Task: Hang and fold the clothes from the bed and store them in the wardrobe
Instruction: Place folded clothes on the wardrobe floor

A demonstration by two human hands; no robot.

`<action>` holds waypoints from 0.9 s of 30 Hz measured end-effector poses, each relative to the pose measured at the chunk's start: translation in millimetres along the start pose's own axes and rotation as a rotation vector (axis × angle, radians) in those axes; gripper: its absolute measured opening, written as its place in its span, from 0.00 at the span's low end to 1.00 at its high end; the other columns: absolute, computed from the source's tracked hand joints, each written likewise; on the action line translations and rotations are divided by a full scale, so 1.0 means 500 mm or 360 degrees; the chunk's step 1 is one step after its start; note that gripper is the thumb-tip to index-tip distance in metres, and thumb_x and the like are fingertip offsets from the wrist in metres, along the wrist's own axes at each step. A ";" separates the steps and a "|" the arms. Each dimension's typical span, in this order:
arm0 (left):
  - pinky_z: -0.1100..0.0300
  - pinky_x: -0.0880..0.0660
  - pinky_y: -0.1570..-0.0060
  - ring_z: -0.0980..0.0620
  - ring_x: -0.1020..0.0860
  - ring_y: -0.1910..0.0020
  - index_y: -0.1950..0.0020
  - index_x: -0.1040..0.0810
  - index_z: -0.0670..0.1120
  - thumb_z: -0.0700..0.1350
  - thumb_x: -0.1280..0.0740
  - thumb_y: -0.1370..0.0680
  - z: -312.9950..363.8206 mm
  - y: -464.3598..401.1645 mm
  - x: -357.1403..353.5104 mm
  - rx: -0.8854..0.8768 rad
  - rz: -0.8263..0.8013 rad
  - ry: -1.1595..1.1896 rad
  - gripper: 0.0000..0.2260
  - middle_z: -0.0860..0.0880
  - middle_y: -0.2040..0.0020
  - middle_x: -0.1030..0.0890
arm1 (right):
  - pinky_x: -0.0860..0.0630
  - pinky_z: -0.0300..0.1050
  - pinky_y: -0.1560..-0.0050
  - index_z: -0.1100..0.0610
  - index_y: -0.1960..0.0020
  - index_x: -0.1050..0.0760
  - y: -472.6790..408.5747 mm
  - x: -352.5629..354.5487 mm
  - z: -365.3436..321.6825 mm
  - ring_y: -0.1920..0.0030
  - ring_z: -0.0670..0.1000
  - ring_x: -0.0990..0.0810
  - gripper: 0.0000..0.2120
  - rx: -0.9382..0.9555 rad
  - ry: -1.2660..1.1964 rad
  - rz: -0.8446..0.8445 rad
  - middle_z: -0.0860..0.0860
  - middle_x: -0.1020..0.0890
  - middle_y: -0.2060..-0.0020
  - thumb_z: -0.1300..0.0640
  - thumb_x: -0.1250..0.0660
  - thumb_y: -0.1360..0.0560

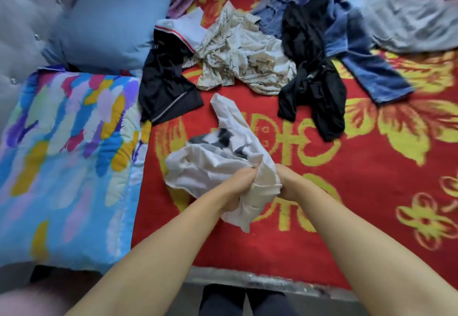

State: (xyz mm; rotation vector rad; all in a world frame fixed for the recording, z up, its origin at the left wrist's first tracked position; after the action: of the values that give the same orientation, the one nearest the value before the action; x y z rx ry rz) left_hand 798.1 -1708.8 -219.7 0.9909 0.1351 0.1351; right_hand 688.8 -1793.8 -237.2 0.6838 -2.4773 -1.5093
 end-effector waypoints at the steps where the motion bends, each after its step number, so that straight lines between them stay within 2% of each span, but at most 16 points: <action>1: 0.65 0.25 0.55 0.59 0.20 0.55 0.49 0.21 0.38 0.38 0.51 0.16 0.022 0.007 -0.022 0.0001 -0.0102 -0.0190 0.19 0.60 0.62 0.20 | 0.36 0.42 0.67 0.58 0.63 0.29 0.012 0.013 -0.011 0.69 0.49 0.31 0.14 0.0055 0.0008 0.0051 0.52 0.29 0.69 0.62 0.41 0.19; 2: 0.60 0.24 0.55 0.52 0.20 0.55 0.48 0.21 0.40 0.39 0.43 0.18 0.062 -0.007 -0.025 -0.0156 -0.0053 0.0051 0.11 0.51 0.58 0.18 | 0.38 0.43 0.68 0.57 0.65 0.28 0.036 0.032 -0.029 0.71 0.49 0.32 0.14 0.0114 -0.0013 0.0132 0.52 0.29 0.71 0.63 0.39 0.21; 4: 0.54 0.24 0.54 0.46 0.20 0.56 0.43 0.23 0.42 0.43 0.41 0.17 0.154 0.022 -0.004 -0.0406 0.0048 0.0395 0.09 0.43 0.54 0.19 | 0.38 0.42 0.69 0.57 0.67 0.26 0.094 0.087 -0.064 0.71 0.50 0.32 0.13 0.0217 -0.0264 0.0338 0.51 0.27 0.72 0.62 0.36 0.23; 5: 0.57 0.24 0.60 0.48 0.21 0.62 0.43 0.25 0.43 0.44 0.42 0.17 0.178 0.041 0.026 -0.0505 0.0126 0.0396 0.09 0.43 0.57 0.20 | 0.35 0.41 0.70 0.58 0.65 0.24 0.115 0.110 -0.079 0.71 0.50 0.30 0.12 0.0255 -0.0464 0.0402 0.51 0.25 0.71 0.61 0.35 0.23; 7: 0.66 0.36 0.76 0.55 0.32 0.77 0.51 0.28 0.45 0.46 0.43 0.16 0.223 0.060 0.046 -0.0653 0.0218 0.0291 0.08 0.46 0.67 0.29 | 0.32 0.39 0.72 0.56 0.61 0.23 0.145 0.135 -0.105 0.71 0.49 0.27 0.08 0.0311 -0.0697 0.0407 0.50 0.24 0.70 0.59 0.35 0.24; 9: 0.67 0.42 0.79 0.57 0.37 0.79 0.58 0.30 0.47 0.47 0.42 0.16 0.283 0.102 0.050 -0.0855 0.0258 0.0167 0.11 0.49 0.71 0.32 | 0.38 0.36 0.79 0.54 0.65 0.29 0.173 0.151 -0.129 0.78 0.46 0.33 0.11 0.0382 -0.0735 0.0380 0.48 0.30 0.75 0.60 0.38 0.24; 11: 0.62 0.33 0.72 0.53 0.30 0.72 0.57 0.27 0.46 0.47 0.41 0.17 0.335 0.153 0.059 -0.1072 0.0309 0.0097 0.11 0.48 0.67 0.26 | 0.42 0.35 0.82 0.55 0.67 0.32 0.192 0.165 -0.146 0.79 0.45 0.37 0.13 0.0431 -0.0730 0.0433 0.48 0.34 0.77 0.62 0.41 0.24; 14: 0.59 0.25 0.56 0.53 0.20 0.60 0.54 0.20 0.49 0.47 0.39 0.17 0.395 0.237 0.057 -0.1359 0.0212 0.0138 0.10 0.52 0.59 0.18 | 0.38 0.35 0.79 0.55 0.64 0.29 0.231 0.160 -0.166 0.78 0.44 0.32 0.11 0.0551 -0.0587 0.0532 0.47 0.29 0.78 0.65 0.42 0.25; 16: 0.62 0.23 0.58 0.56 0.18 0.59 0.55 0.17 0.51 0.47 0.39 0.18 0.424 0.291 0.036 -0.1482 0.0006 0.0113 0.12 0.54 0.59 0.16 | 0.26 0.39 0.68 0.53 0.50 0.26 0.256 0.160 -0.184 0.67 0.45 0.20 0.08 0.0743 -0.0339 0.0652 0.47 0.19 0.66 0.64 0.40 0.23; 17: 0.64 0.22 0.58 0.56 0.17 0.58 0.54 0.16 0.52 0.47 0.40 0.17 0.438 0.320 0.021 -0.1528 -0.0081 0.0072 0.13 0.54 0.58 0.15 | 0.23 0.42 0.59 0.52 0.39 0.30 0.271 0.156 -0.199 0.55 0.46 0.19 0.15 0.0891 -0.0177 0.0673 0.47 0.18 0.53 0.64 0.39 0.23; 18: 0.64 0.22 0.58 0.56 0.17 0.58 0.53 0.17 0.51 0.46 0.40 0.17 0.448 0.342 0.005 -0.1566 -0.0154 0.0039 0.12 0.53 0.58 0.15 | 0.23 0.44 0.50 0.49 0.29 0.37 0.290 0.138 -0.217 0.44 0.46 0.22 0.25 0.1032 0.0009 0.0600 0.47 0.22 0.42 0.64 0.38 0.23; 19: 0.64 0.21 0.58 0.55 0.17 0.58 0.52 0.18 0.48 0.45 0.41 0.17 0.457 0.360 -0.014 -0.1592 -0.0204 0.0003 0.12 0.52 0.58 0.15 | 0.25 0.44 0.44 0.44 0.26 0.42 0.304 0.108 -0.233 0.38 0.45 0.27 0.31 0.1150 0.0218 0.0441 0.44 0.27 0.37 0.64 0.36 0.23; 20: 0.63 0.21 0.57 0.54 0.16 0.58 0.51 0.19 0.47 0.44 0.41 0.17 0.464 0.374 -0.032 -0.1626 -0.0249 -0.0028 0.11 0.52 0.58 0.15 | 0.25 0.42 0.42 0.40 0.27 0.40 0.321 0.070 -0.244 0.37 0.43 0.28 0.32 0.1236 0.0448 0.0268 0.41 0.28 0.35 0.62 0.34 0.24; 22: 0.59 0.20 0.54 0.54 0.17 0.58 0.51 0.19 0.47 0.44 0.41 0.17 0.476 0.399 -0.063 -0.1702 -0.0296 -0.0103 0.12 0.52 0.59 0.16 | 0.22 0.37 0.48 0.41 0.37 0.27 0.346 0.012 -0.258 0.41 0.44 0.22 0.20 0.1306 0.0742 0.0154 0.43 0.22 0.41 0.59 0.32 0.24; 24: 0.57 0.20 0.50 0.53 0.17 0.56 0.48 0.20 0.47 0.44 0.42 0.17 0.491 0.412 -0.077 -0.1732 -0.0340 -0.0099 0.11 0.51 0.56 0.16 | 0.19 0.43 0.54 0.54 0.43 0.22 0.374 -0.005 -0.283 0.49 0.53 0.17 0.10 0.1332 0.0647 0.0302 0.54 0.17 0.49 0.62 0.38 0.21; 27: 0.62 0.21 0.51 0.55 0.18 0.51 0.35 0.27 0.47 0.41 0.43 0.16 0.517 0.414 -0.043 -0.1751 -0.0295 0.0017 0.12 0.51 0.48 0.18 | 0.20 0.43 0.68 0.59 0.48 0.22 0.422 0.001 -0.322 0.62 0.52 0.19 0.10 0.1441 0.0447 0.0398 0.58 0.19 0.58 0.60 0.42 0.18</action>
State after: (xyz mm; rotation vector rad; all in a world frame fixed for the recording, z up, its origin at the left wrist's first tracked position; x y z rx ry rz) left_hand 811.5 -1813.1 94.9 -0.1208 0.1345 0.0283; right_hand 684.3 -1840.9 24.0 0.5919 -2.7878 -0.1285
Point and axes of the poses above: each hand's wrist, its own y-axis away from the middle knuckle, its own x-axis out of the back of the hand, z = x × y, the point moved 6 cm from there along -y, towards the middle knuckle
